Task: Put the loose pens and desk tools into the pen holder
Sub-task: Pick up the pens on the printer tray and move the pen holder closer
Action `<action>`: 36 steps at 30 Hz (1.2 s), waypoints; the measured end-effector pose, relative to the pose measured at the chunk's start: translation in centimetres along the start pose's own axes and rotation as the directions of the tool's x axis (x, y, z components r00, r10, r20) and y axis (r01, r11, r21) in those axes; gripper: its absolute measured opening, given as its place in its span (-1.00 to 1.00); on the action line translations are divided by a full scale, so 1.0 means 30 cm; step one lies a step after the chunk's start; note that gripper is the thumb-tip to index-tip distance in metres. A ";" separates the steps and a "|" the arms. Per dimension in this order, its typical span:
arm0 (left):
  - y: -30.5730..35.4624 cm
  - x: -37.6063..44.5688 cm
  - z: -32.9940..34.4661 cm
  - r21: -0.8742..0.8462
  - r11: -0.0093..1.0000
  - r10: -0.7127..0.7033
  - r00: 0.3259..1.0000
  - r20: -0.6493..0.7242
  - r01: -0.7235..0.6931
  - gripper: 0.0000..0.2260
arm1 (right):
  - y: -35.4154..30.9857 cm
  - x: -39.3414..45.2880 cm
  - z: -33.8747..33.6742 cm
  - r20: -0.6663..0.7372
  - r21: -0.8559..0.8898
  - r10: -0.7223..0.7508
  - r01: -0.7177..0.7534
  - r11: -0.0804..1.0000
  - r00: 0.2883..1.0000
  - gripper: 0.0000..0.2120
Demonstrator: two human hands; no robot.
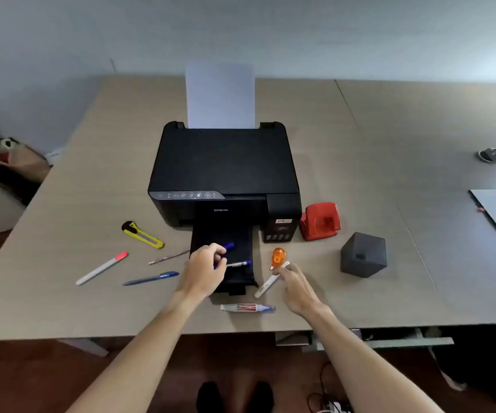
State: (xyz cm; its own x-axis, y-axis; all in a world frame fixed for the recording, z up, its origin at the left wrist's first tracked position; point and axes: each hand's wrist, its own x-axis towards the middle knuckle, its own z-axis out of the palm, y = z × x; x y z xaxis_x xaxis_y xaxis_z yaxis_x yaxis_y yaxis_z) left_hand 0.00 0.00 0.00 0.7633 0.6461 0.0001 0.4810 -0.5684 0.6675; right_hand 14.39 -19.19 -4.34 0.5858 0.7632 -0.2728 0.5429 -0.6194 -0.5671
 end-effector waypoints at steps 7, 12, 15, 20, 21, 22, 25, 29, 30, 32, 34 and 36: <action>-0.015 -0.035 0.116 0.157 0.987 0.004 0.998 0.058 -0.013 -0.79 | 0.043 -0.008 0.116 -0.024 -0.344 -0.150 0.133 0.929 0.988 -0.43; -0.047 -0.055 0.150 0.265 0.963 0.020 0.997 0.070 -0.038 -0.73 | 0.071 0.001 0.097 0.032 -0.526 -0.332 0.298 0.797 0.943 -0.44; -0.058 -0.049 0.158 0.315 0.948 0.028 0.998 0.059 -0.046 -0.71 | 0.101 0.006 0.060 0.015 -0.536 -0.346 0.300 0.789 0.938 -0.51; -0.066 -0.016 0.164 0.366 0.930 -0.004 0.999 0.047 -0.013 -0.70 | 0.124 -0.001 -0.040 -0.271 -0.247 -0.327 0.263 0.933 0.905 -0.86; -0.068 -0.012 0.165 0.365 0.931 -0.008 0.999 0.048 -0.010 -0.73 | 0.117 -0.012 -0.080 -0.356 -0.115 -0.280 0.255 0.960 0.892 -0.90; -0.070 -0.008 0.168 0.363 0.932 -0.005 0.999 0.050 -0.013 -0.76 | 0.105 -0.028 -0.129 -0.435 0.011 -0.234 0.265 0.964 0.870 -0.90; -0.079 0.001 0.180 0.375 0.927 0.001 0.999 0.049 -0.019 -0.83 | 0.096 -0.073 -0.280 -0.675 0.201 -0.091 0.302 0.932 0.732 -0.96; -0.079 0.009 0.191 0.359 0.933 -0.002 0.999 0.040 -0.012 -0.90 | 0.163 -0.091 -0.447 -0.837 0.319 0.195 0.166 0.933 0.511 -0.87; -0.080 0.010 0.193 0.360 0.933 0.004 0.999 0.038 -0.017 -0.91 | 0.185 -0.092 -0.475 -0.838 0.352 0.245 0.139 0.926 0.488 -0.92; -0.081 0.013 0.194 0.360 0.933 0.013 0.999 0.040 -0.027 -0.92 | 0.234 -0.079 -0.510 -0.812 0.391 0.307 0.073 0.917 0.497 -0.96; -0.081 0.016 0.195 0.355 0.935 0.011 0.999 0.041 -0.025 -0.93 | 0.298 -0.054 -0.510 -0.772 0.367 0.313 -0.013 0.930 0.554 -0.95; -0.075 0.018 0.196 0.350 0.936 0.001 0.999 0.038 -0.014 -0.94 | 0.358 -0.026 -0.493 -0.725 0.297 0.300 -0.112 0.948 0.619 -0.93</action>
State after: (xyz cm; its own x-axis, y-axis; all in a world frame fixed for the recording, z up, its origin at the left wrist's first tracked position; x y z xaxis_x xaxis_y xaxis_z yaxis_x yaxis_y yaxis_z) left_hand 1.87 -1.37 -5.88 0.7794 0.6260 -0.0276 0.5910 -0.7198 0.3642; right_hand 28.65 -29.16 1.27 0.9624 0.1531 0.2245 0.2705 -0.6179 -0.7383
